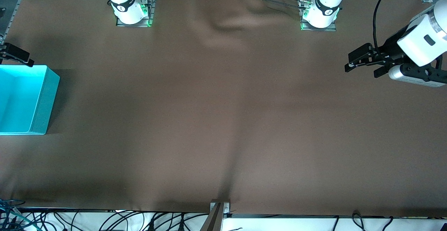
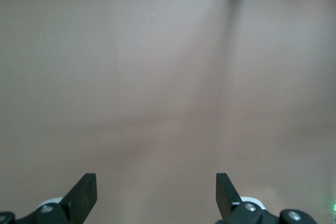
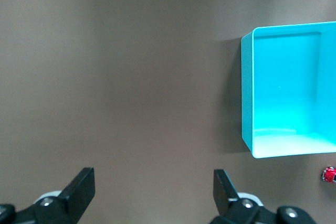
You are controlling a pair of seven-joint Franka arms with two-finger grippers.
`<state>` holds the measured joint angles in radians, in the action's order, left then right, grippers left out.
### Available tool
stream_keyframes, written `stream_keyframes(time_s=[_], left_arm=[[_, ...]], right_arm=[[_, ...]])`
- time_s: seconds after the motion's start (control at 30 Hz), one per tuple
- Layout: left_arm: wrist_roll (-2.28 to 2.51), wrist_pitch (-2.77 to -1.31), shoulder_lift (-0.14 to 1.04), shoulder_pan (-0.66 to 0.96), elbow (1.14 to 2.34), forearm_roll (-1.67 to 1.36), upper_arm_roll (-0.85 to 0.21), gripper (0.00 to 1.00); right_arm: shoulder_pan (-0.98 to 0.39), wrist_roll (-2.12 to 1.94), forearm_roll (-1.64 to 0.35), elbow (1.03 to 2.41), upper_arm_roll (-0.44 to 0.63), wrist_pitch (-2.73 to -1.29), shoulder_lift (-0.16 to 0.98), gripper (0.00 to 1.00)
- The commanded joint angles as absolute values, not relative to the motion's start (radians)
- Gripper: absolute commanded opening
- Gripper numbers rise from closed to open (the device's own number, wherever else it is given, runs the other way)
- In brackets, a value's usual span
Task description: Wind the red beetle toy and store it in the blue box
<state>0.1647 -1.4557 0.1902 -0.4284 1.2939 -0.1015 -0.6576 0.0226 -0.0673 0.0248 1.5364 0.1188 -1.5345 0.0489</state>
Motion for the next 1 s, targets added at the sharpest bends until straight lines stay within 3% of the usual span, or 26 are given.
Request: stream_keyframes(time_s=[0.0, 0.97], left_arm=[[0.153, -1.397, 0.126, -0.459, 1.293, -0.141, -0.647, 1.0], [0.153, -1.322, 0.136, -0.486, 1.344, -0.255, -0.667, 1.0]], right_arm=[[0.023, -0.08, 0.04, 1.519, 0.117, -1.519, 0.055, 1.0], [0.028, -0.08, 0.06, 1.517, 0.123, -1.506, 0.049, 1.0]])
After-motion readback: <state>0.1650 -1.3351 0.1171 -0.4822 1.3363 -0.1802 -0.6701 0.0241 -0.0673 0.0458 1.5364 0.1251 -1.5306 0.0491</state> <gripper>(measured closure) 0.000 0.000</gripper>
